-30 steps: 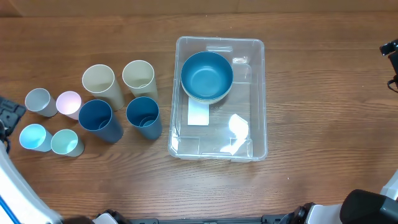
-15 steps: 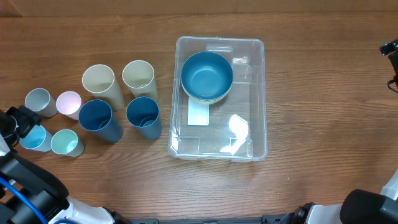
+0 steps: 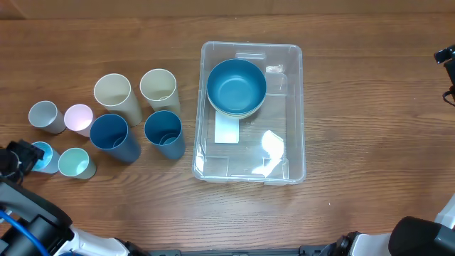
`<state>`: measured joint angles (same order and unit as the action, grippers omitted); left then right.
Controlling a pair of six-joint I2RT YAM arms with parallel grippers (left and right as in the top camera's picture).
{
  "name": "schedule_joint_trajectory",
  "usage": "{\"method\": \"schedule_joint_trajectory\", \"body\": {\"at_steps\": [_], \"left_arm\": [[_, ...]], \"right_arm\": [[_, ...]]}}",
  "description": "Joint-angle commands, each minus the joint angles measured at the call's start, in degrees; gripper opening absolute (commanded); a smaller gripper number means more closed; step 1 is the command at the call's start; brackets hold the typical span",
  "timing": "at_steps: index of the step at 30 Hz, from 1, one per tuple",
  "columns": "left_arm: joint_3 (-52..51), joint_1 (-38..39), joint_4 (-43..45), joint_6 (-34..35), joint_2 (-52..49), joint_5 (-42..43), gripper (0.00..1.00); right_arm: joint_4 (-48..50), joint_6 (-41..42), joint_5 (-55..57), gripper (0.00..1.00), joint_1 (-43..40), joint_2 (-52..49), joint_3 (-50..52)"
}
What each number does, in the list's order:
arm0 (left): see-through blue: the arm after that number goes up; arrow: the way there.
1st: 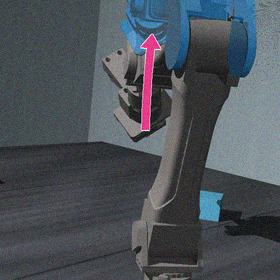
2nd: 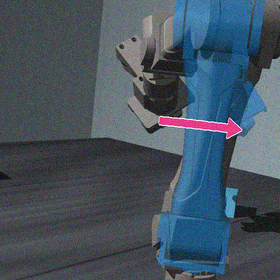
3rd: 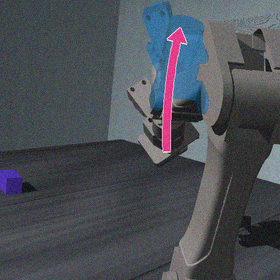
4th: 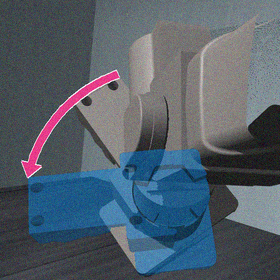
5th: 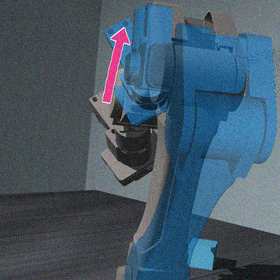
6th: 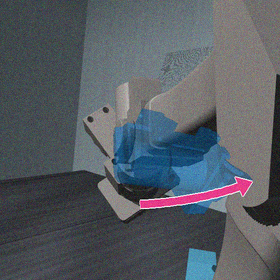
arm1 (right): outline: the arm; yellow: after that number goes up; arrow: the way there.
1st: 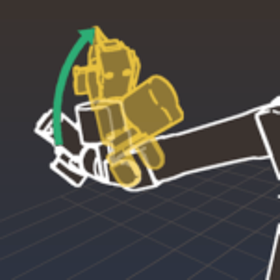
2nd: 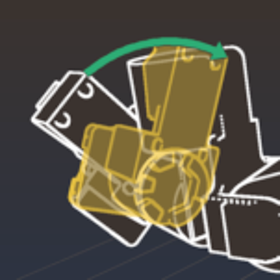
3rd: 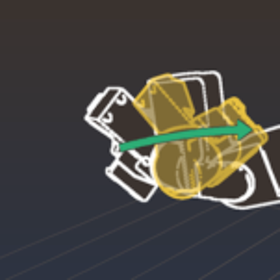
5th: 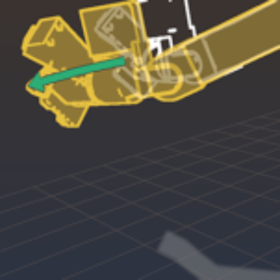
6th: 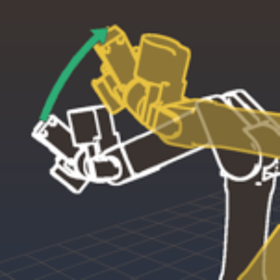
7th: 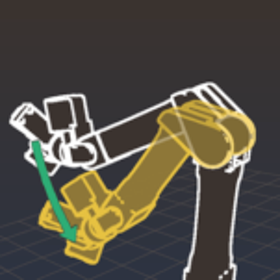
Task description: Pack container
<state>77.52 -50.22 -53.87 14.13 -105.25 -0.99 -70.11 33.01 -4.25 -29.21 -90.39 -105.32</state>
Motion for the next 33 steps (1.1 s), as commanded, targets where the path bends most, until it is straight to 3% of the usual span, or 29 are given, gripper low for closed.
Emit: {"method": "schedule_joint_trajectory", "body": {"at_steps": [1,4,6,7,15,22,27,29,33], "left_arm": [[-2.7,0.2,2.7,-1.3,-0.4,0.6,0.59],[-3.2,0.2,4.3,-0.8,-0.4,0.6,0.23],[-3.2,0.2,4.2,-0.4,-0.4,0.0,0.06],[-3.2,0.2,4.1,-0.1,-0.4,-0.9,0.04],[-2.5,0.2,-3.5,11.0,1.8,-7.3,0.04],[6.2,4.2,-9.7,11.0,18.8,0.6,0.04],[16.3,17.6,-11.6,3.7,31.9,2.2,0.04],[19.6,29.2,-10.6,-2.1,35.6,4.1,0.04],[20.9,54.2,-8.2,-5.9,36.6,2.0,0.04]], "right_arm": [[0.1,0.2,0.1,1.00,-0.1,0.7,0.0],[0.1,0.2,0.1,1.00,-0.1,0.7,0.0],[0.1,0.2,0.1,1.00,-0.1,0.7,0.0],[0.1,0.2,0.1,1.00,-0.1,0.7,0.0],[0.1,0.2,0.1,1.00,-0.1,0.7,0.0],[0.1,0.2,0.1,1.00,-0.1,0.7,0.0],[0.1,0.2,0.1,1.00,-0.1,0.7,0.0],[0.1,0.2,0.1,1.00,-0.1,0.7,0.0],[0.1,0.2,0.1,1.00,-0.1,0.7,0.0]]}}
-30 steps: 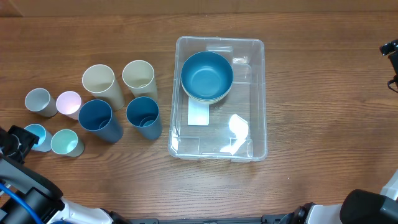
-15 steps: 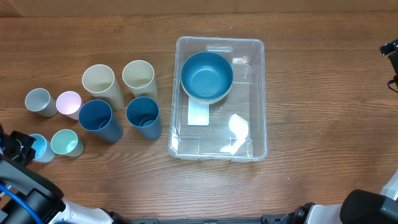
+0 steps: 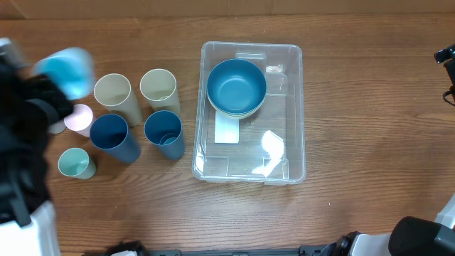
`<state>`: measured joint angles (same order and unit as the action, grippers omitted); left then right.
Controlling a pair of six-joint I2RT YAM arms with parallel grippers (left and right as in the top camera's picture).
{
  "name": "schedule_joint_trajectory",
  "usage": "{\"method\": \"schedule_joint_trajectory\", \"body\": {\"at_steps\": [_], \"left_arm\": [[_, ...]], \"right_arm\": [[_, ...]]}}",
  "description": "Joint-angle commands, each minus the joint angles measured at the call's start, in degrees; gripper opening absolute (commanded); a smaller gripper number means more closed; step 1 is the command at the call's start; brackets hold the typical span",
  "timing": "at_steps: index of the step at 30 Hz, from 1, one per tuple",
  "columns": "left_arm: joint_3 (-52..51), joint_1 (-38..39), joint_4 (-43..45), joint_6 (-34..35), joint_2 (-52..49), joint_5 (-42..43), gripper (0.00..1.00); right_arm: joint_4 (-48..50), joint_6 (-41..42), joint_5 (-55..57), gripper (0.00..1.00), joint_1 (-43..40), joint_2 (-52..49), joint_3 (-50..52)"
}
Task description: Pack container
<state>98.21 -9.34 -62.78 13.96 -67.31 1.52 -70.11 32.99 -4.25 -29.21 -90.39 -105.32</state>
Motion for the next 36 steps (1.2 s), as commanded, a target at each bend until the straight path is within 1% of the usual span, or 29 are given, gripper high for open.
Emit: {"method": "schedule_joint_trajectory", "body": {"at_steps": [1,3,4,5,7,11,14,19,20,23,30,32,33,34,35,36], "left_arm": [[0.2,18.9,1.0,-6.5,-2.5,-1.1,0.04],[0.2,27.1,1.8,-9.8,-6.1,-0.6,0.04],[0.2,29.5,2.1,-11.5,-7.6,-0.1,0.04],[0.2,33.3,2.4,-14.9,-10.9,1.0,0.04],[0.2,38.7,3.5,-17.9,-17.7,1.1,0.04],[0.2,44.2,10.4,-18.7,-29.8,1.5,0.04],[0.2,46.6,14.8,-18.6,-37.7,1.5,0.04],[0.2,47.8,15.0,-18.1,-44.8,3.3,0.04],[0.2,47.9,15.5,-18.3,-47.3,5.2,0.04],[0.2,47.9,16.2,-18.3,-50.5,7.4,0.04],[0.2,48.0,19.7,-18.3,-53.8,8.0,0.05],[0.2,48.0,19.8,-18.3,-53.7,9.1,0.08],[0.2,48.0,19.8,-18.3,-53.7,9.4,0.14],[0.2,48.0,19.7,-18.3,-53.7,9.8,0.22],[0.3,48.0,19.5,-18.2,-53.6,11.0,0.33],[0.5,48.0,19.4,-18.2,-53.3,11.8,0.50]], "right_arm": [[0.1,0.3,0.1,1.00,-0.1,0.7,0.0],[0.1,0.3,0.1,1.00,-0.1,0.7,0.0],[0.1,0.3,0.1,1.00,-0.1,0.7,0.0],[0.1,0.3,0.1,1.00,-0.1,0.7,0.0],[0.1,0.3,0.1,1.00,-0.1,0.7,0.0],[0.1,0.3,0.1,1.00,-0.1,0.7,0.0],[0.1,0.3,0.1,1.00,-0.1,0.7,0.0],[0.1,0.3,0.1,1.00,-0.1,0.7,0.0],[0.1,0.3,0.1,1.00,-0.1,0.7,0.0],[0.1,0.3,0.1,1.00,-0.1,0.7,0.0],[0.1,0.3,0.1,1.00,-0.1,0.7,0.0],[0.1,0.3,0.1,1.00,-0.1,0.7,0.0],[0.1,0.3,0.1,1.00,-0.1,0.7,0.0],[0.1,0.3,0.1,1.00,-0.1,0.7,0.0],[0.1,0.3,0.1,1.00,-0.1,0.7,0.0],[0.1,0.3,0.1,1.00,-0.1,0.7,0.0]]}}
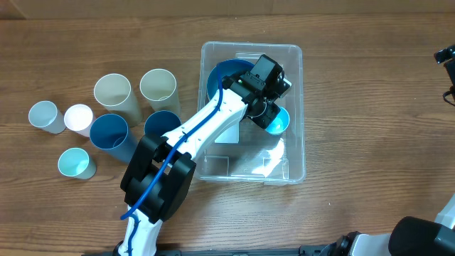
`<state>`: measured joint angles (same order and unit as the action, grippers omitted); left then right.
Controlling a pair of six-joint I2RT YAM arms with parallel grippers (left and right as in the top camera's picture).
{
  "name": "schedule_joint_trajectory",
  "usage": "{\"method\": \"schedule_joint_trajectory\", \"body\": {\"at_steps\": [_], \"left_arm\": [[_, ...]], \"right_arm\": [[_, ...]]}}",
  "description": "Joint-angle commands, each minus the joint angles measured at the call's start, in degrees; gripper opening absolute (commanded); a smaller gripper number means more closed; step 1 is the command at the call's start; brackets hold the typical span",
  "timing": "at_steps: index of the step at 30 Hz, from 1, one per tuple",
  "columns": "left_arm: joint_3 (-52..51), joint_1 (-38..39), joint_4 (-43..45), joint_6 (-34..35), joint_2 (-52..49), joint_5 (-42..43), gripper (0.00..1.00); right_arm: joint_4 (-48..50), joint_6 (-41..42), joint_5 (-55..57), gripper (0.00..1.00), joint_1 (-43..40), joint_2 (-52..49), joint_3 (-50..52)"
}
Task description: Pack container
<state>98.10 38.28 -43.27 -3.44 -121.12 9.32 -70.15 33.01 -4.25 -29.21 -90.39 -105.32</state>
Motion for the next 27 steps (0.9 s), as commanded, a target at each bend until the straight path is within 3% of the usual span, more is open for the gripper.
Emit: {"method": "schedule_joint_trajectory", "body": {"at_steps": [1,6,11,15,17,20,25,27], "left_arm": [[1.2,0.4,-0.6,0.3,1.1,4.3,0.57],[8.1,-0.1,-7.5,2.7,6.0,3.0,0.65],[17.7,-3.0,-19.6,7.6,14.5,-8.7,0.76],[23.7,-11.5,-31.2,15.1,22.5,-22.1,0.86],[23.9,-20.2,-36.3,19.8,26.0,-25.4,0.90],[23.8,-38.1,-43.1,25.0,27.0,-22.6,0.94],[19.4,-62.7,-43.7,25.1,22.4,-13.6,0.93],[16.9,-68.2,-42.5,25.1,19.9,-11.7,0.91]], "right_arm": [[0.1,0.2,0.1,1.00,-0.1,0.7,0.0],[0.2,0.2,0.1,1.00,-0.1,0.7,0.0],[0.1,0.2,0.1,1.00,-0.1,0.7,0.0],[0.2,0.2,0.1,1.00,-0.1,0.7,0.0],[0.1,0.2,0.1,1.00,-0.1,0.7,0.0],[0.2,0.2,0.1,1.00,-0.1,0.7,0.0],[0.2,0.2,0.1,1.00,-0.1,0.7,0.0],[0.2,0.2,0.1,1.00,-0.1,0.7,0.0]]}}
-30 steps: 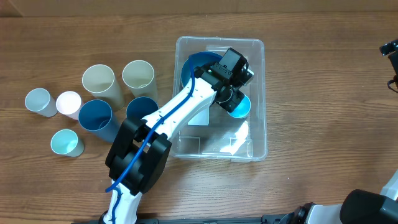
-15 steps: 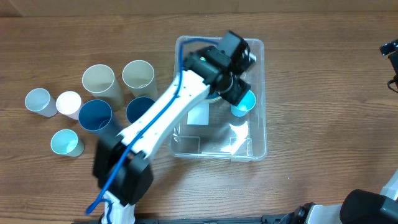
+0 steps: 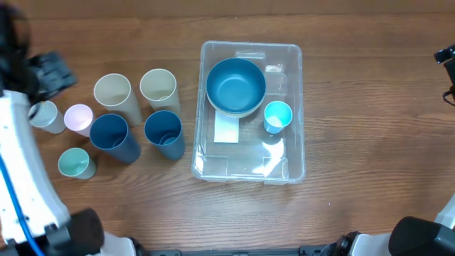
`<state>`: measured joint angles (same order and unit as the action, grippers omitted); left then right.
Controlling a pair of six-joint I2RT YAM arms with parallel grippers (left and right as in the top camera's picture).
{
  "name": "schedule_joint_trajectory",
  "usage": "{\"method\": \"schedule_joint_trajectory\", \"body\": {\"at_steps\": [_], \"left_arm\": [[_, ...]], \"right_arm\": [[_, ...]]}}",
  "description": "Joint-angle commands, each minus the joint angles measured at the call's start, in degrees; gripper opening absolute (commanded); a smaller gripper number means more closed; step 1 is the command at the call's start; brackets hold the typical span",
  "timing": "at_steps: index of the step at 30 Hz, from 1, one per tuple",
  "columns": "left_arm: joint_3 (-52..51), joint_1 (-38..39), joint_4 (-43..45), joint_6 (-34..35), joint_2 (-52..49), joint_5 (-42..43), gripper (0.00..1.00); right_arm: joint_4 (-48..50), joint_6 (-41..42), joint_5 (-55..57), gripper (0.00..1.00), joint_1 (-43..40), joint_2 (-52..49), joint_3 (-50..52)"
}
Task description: Pack container
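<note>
A clear plastic container (image 3: 249,167) lies at the table's middle. Inside it a blue bowl (image 3: 236,85) sits at the far end, nested in a pale one. A small light-blue cup (image 3: 277,116) stands upright to the bowl's right. My left gripper (image 3: 54,71) is a dark blur at the far left, above the small grey cup (image 3: 44,116), with nothing seen in it. Its jaws cannot be made out. Of the right arm only a dark part (image 3: 446,55) shows at the right edge.
Left of the container stand two cream cups (image 3: 114,92) (image 3: 159,87), two dark blue cups (image 3: 110,135) (image 3: 163,131), a small pink cup (image 3: 78,117) and a small teal cup (image 3: 75,162). The left arm's white link (image 3: 21,178) runs down the left edge.
The left arm has left the container and is now back at the far left over the small cups. The light-blue cup stays behind, upright beside the bowl.
The left gripper was first at the light-blue cup at the table's near left. Then the cup was lifted at the far left. Then the arm reached into the container with it. Now the cup stands there alone and the arm is back left.
</note>
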<state>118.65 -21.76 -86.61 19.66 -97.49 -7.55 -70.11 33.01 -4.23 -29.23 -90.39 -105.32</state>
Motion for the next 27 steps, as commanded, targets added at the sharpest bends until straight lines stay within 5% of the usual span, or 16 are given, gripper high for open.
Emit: {"method": "schedule_joint_trajectory", "body": {"at_steps": [1,8,21,24,27], "left_arm": [[-5.2,-10.8,1.8,2.0,-5.5,6.5,0.90],[-12.9,-20.2,10.8,-0.5,-17.3,12.1,0.87],[-13.2,-18.4,25.2,-5.6,-28.2,12.7,0.83],[-13.2,-18.1,26.1,-5.5,-30.4,12.5,0.66],[-13.1,-17.9,26.7,-5.5,-30.5,12.5,0.25]], "right_arm": [[0.1,0.2,0.1,1.00,-0.1,0.7,0.0],[0.1,0.2,0.1,1.00,-0.1,0.7,0.0],[0.1,0.2,0.1,1.00,-0.1,0.7,0.0],[0.1,0.2,0.1,1.00,-0.1,0.7,0.0],[0.1,0.2,0.1,1.00,-0.1,0.7,0.0]]}}
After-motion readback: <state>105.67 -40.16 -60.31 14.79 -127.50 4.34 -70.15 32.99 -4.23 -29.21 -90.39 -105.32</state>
